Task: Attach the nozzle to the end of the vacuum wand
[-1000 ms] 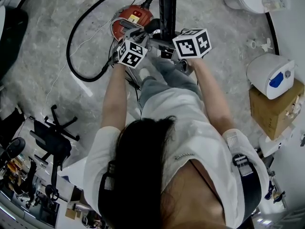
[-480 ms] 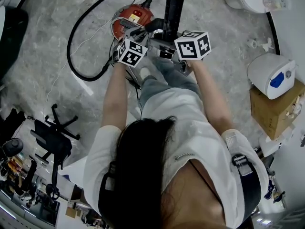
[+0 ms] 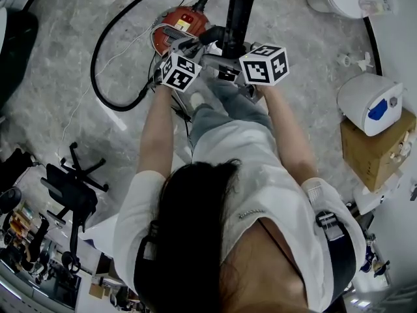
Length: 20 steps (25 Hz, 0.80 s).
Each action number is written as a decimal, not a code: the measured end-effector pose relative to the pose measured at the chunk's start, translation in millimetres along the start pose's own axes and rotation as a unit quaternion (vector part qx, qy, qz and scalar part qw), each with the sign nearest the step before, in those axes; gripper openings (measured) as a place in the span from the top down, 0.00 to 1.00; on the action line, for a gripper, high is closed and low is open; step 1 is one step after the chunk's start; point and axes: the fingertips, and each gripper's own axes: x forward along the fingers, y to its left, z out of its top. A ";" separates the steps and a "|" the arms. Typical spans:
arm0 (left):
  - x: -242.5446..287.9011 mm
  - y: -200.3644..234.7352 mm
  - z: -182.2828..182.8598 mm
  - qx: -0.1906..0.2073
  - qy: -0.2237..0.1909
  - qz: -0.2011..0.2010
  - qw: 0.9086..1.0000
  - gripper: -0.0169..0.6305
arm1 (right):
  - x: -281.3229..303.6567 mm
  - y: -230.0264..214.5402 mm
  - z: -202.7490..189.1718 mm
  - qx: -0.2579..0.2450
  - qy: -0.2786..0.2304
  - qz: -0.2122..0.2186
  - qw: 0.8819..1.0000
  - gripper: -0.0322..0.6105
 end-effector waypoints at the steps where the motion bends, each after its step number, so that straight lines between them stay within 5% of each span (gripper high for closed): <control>1: 1.5 0.4 0.2 -0.001 0.001 0.000 1.000 0.75 | -2.2 -2.1 1.8 -0.003 -0.007 -0.003 1.000 0.52; 20: 20.2 9.1 5.5 -0.008 0.015 -0.001 1.000 0.75 | -43.3 -40.0 18.6 -0.008 -0.106 -0.092 0.990 0.39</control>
